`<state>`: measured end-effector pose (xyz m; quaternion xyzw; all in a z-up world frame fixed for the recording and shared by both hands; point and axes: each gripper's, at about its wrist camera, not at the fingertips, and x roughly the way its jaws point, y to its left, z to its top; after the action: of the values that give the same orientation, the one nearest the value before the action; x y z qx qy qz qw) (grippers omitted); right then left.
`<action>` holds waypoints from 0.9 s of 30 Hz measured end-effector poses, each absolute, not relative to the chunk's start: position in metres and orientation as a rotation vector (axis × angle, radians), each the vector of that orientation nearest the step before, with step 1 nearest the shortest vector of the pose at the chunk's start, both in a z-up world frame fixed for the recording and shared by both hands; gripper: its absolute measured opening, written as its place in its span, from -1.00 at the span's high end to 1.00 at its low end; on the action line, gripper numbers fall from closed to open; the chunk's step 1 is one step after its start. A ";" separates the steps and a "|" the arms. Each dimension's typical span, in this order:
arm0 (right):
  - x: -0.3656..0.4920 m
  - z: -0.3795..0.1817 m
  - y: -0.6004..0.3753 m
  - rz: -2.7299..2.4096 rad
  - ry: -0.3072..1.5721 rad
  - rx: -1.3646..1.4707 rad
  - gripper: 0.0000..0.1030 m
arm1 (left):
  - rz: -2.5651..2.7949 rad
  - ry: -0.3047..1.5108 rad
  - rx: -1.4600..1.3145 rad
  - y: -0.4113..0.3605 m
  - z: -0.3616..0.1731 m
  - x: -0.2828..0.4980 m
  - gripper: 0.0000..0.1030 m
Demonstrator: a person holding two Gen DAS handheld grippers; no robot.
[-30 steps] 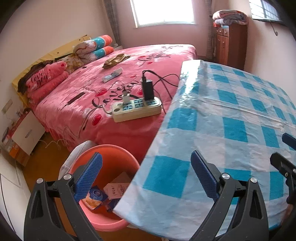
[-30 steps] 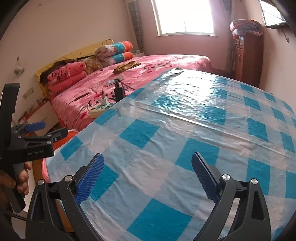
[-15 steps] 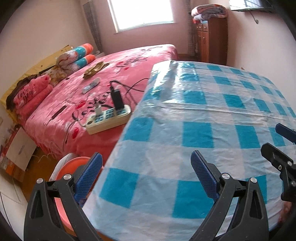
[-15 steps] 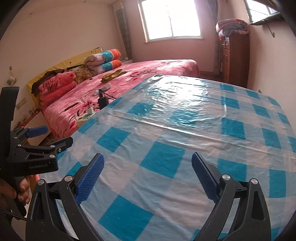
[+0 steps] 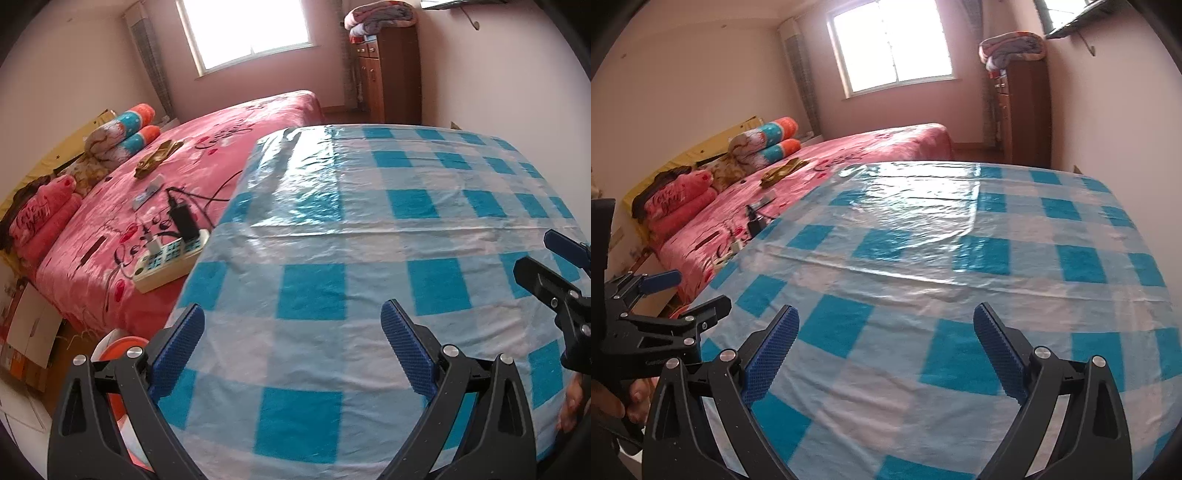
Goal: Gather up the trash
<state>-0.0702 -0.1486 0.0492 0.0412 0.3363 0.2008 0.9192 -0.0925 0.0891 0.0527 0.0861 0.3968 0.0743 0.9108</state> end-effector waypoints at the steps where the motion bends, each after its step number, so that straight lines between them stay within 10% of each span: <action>1: -0.069 0.050 -0.153 0.403 0.689 0.088 -0.83 | 0.152 0.815 0.177 0.086 0.053 -0.092 -0.88; 27: -0.063 0.057 -0.269 0.153 0.625 0.214 -0.83 | 0.019 0.791 0.187 0.005 0.060 -0.071 -0.88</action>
<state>-0.0629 -0.2694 0.0566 0.1051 0.3066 0.0749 0.9431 -0.0713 0.0052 0.0598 0.0911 0.3846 0.0095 0.9185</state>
